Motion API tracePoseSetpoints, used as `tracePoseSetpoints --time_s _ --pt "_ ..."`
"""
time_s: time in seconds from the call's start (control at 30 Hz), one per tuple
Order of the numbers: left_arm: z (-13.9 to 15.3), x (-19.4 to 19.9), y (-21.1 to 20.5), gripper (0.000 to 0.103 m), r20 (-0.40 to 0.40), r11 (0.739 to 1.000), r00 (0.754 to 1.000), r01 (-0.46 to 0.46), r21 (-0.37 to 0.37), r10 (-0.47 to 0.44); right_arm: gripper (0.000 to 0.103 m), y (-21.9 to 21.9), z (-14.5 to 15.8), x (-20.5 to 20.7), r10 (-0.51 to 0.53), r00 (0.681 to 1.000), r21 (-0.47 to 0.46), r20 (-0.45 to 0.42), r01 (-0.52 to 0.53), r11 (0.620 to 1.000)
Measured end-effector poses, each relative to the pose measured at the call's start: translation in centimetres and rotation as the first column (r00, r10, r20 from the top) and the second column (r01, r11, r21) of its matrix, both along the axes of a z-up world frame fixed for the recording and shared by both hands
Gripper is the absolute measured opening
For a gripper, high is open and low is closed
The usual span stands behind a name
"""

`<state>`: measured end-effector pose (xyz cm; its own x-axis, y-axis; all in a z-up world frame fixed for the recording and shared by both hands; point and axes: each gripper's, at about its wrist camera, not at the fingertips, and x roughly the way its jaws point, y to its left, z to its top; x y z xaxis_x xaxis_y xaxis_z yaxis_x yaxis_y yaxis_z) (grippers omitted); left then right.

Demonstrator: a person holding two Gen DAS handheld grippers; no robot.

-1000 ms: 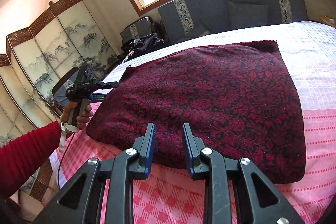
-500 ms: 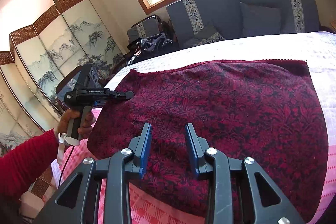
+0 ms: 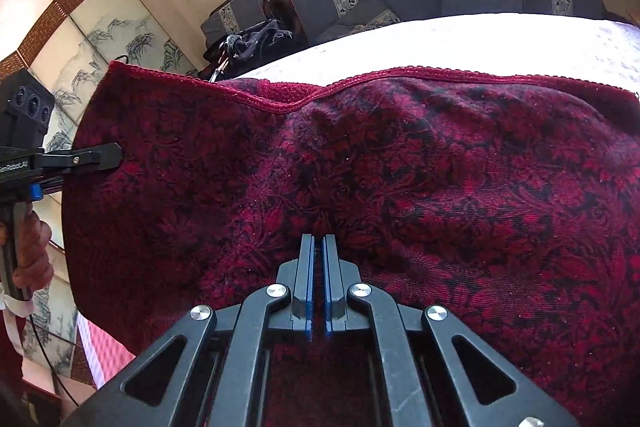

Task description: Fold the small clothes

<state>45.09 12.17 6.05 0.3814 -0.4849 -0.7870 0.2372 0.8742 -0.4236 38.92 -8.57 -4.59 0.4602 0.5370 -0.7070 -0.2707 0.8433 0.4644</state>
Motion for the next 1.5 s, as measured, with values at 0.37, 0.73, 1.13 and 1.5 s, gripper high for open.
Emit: tracePoseSetpoints --time_s 0.37,0.73,1.13,1.5 --pt "4.7 -0.7 -13.6 0.019 -0.071 0.989 0.989 0.123 -0.081 -0.129 0.0 -2.9 -2.0 2.7 -0.066 0.98 0.207 -0.19 0.105 0.973" --pt "1.6 1.1 -23.6 0.021 -0.125 0.955 0.973 0.159 -0.25 -0.195 0.008 -13.1 -0.9 -1.8 -0.201 0.969 0.396 -0.146 0.244 0.886" --pt "-1.4 2.5 -25.0 0.038 -0.037 0.831 0.968 0.195 -0.52 -0.25 0.008 -20.4 -1.9 -5.6 -0.236 0.963 0.427 -0.131 0.269 0.863" --pt "-4.6 -4.7 -20.7 0.047 0.178 0.909 0.953 0.288 -0.302 -0.244 0.031 -23.7 -2.5 -6.4 -0.255 0.949 0.606 -0.185 0.315 0.731"
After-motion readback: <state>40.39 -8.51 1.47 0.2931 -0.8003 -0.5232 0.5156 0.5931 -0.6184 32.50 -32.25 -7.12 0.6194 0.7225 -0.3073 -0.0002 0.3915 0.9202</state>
